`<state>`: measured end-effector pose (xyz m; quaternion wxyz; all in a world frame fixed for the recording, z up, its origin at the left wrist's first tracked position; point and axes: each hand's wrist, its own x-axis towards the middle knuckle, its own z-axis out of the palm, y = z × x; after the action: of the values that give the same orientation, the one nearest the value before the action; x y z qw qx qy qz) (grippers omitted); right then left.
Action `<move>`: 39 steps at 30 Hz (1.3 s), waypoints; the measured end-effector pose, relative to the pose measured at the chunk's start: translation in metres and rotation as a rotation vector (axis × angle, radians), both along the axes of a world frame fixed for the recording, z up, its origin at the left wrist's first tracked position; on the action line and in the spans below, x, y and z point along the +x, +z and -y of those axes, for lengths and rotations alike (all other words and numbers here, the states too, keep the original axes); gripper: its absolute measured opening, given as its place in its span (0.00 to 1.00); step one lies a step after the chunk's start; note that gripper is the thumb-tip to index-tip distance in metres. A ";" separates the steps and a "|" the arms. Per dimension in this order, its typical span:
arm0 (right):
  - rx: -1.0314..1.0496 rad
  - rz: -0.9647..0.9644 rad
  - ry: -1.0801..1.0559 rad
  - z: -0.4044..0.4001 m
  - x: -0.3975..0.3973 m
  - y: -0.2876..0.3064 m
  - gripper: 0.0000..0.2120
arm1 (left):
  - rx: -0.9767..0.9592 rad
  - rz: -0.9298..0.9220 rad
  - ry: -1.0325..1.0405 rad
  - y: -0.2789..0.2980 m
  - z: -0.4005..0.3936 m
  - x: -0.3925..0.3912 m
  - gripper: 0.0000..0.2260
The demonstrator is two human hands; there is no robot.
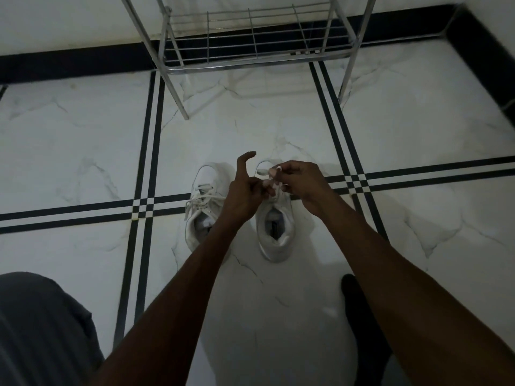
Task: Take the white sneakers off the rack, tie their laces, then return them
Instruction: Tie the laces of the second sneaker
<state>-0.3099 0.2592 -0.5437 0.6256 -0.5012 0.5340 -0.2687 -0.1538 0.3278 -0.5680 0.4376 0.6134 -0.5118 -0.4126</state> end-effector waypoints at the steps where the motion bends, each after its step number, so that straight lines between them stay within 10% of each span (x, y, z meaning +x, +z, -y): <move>1: -0.008 0.021 0.005 -0.001 -0.001 -0.001 0.10 | 0.029 -0.037 0.008 -0.001 0.000 0.001 0.28; 9: -0.476 -0.455 0.433 0.013 -0.011 0.005 0.10 | 0.194 -0.025 0.120 -0.006 0.003 0.007 0.25; 16: -0.763 -0.527 0.242 0.009 -0.004 -0.008 0.05 | 0.173 -0.131 0.070 -0.003 0.000 0.007 0.19; 24: -0.404 -0.209 0.085 0.001 -0.004 -0.011 0.08 | 0.141 0.032 0.019 0.000 0.004 0.007 0.12; 33: 0.038 -0.167 -0.062 -0.005 -0.058 -0.019 0.13 | 0.159 0.981 0.122 0.002 -0.022 0.021 0.10; 39: 0.115 -0.238 -0.201 -0.015 -0.066 -0.035 0.12 | 0.240 1.110 0.144 -0.002 -0.045 0.026 0.08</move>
<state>-0.3763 0.2740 -0.5784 0.5556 -0.4372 0.6662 -0.2377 -0.1279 0.3724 -0.5704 0.0577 0.8168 -0.5715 -0.0530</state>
